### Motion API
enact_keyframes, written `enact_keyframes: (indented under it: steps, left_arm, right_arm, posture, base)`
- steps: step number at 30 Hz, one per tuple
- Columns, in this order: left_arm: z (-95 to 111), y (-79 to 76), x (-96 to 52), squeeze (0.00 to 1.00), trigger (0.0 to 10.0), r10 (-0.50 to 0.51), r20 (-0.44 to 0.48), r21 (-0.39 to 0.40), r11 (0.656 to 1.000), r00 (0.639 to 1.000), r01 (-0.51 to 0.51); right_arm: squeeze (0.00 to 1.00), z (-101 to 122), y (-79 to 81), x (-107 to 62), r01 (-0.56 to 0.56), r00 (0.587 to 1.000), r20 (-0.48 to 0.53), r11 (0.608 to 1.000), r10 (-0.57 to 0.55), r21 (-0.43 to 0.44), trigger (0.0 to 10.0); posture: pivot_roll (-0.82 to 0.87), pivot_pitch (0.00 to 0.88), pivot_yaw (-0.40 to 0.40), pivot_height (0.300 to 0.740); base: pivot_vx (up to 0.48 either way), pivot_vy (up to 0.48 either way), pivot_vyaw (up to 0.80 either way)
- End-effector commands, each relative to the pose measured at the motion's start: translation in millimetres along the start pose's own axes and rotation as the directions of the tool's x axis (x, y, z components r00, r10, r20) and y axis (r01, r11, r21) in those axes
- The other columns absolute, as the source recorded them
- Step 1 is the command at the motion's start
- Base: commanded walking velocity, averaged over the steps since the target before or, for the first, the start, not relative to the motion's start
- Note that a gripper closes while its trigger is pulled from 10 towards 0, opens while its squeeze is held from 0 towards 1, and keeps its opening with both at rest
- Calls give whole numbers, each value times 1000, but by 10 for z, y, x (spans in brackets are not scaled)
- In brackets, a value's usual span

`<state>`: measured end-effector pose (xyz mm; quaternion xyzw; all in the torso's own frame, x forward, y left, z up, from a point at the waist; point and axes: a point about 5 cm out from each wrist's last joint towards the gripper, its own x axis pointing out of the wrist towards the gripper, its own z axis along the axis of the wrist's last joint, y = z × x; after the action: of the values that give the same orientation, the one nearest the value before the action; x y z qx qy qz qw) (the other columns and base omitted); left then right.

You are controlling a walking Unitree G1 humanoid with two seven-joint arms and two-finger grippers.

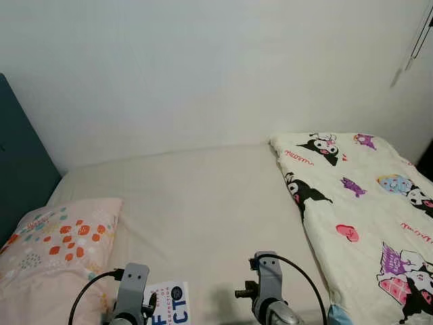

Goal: Clean up the room

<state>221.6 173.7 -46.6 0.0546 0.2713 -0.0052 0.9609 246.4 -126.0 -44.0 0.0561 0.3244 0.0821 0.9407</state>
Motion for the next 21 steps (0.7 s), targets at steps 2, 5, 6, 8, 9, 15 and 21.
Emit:
enact_keyframes:
  steps: [2, 5, 6, 8, 9, 15, 21]
  left_arm:
    - [-32, 42, -10, 0, 10000, 10, -13, 10, 1000, 1000, -10]
    - [-39, 47, -16, 0, 10000, 15, -15, 10, 1000, 1000, -15]
    - [-48, 62, -19, 0, 10000, 28, -19, 6, 1000, 999, -27]
    - [-50, 67, -20, 0, 10000, 33, -21, 1, 999, 999, -33]
    - [-49, 69, -19, 0, 10000, 36, -20, -4, 999, 999, -37]
    - [0, 29, -1, 0, 10000, 34, -2, -22, 999, 999, -34]
    - [6, -29, -1, 0, 10000, 9, 5, 5, 1000, 1000, -9]
  right_arm:
    - [0, 13, -4, 10, -5, 1000, -13, 1000, 4, -21, 10000]
    - [0, 23, -33, 10, 5, 1000, -14, 1000, -5, -24, 10000]
    - [0, 21, -54, 6, 16, 1000, -16, 1000, -17, -19, 10000]
    - [0, 18, -59, 5, 20, 1000, -16, 1000, -20, -17, 10000]
    - [0, 11, -63, 2, 22, 1000, -17, 1000, -22, -15, 10000]
    - [0, -26, -76, -10, 25, 999, -28, 1000, -25, -9, 10000]
    - [0, -18, -72, -9, 20, 1000, -24, 1000, -20, -3, 10000]
  posture:
    - [51, 0, -8, 740]
    - [54, 0, -10, 740]
    - [53, 0, -11, 740]
    - [53, 0, -11, 740]
    - [51, 0, -10, 740]
    - [48, 0, -8, 740]
    - [47, 0, -10, 740]
  base:
    - [0, 0, 0]
    - [0, 0, 0]
    - [0, 0, 0]
    - [0, 0, 0]
    - [0, 0, 0]
    - [0, 0, 0]
    - [0, 0, 0]
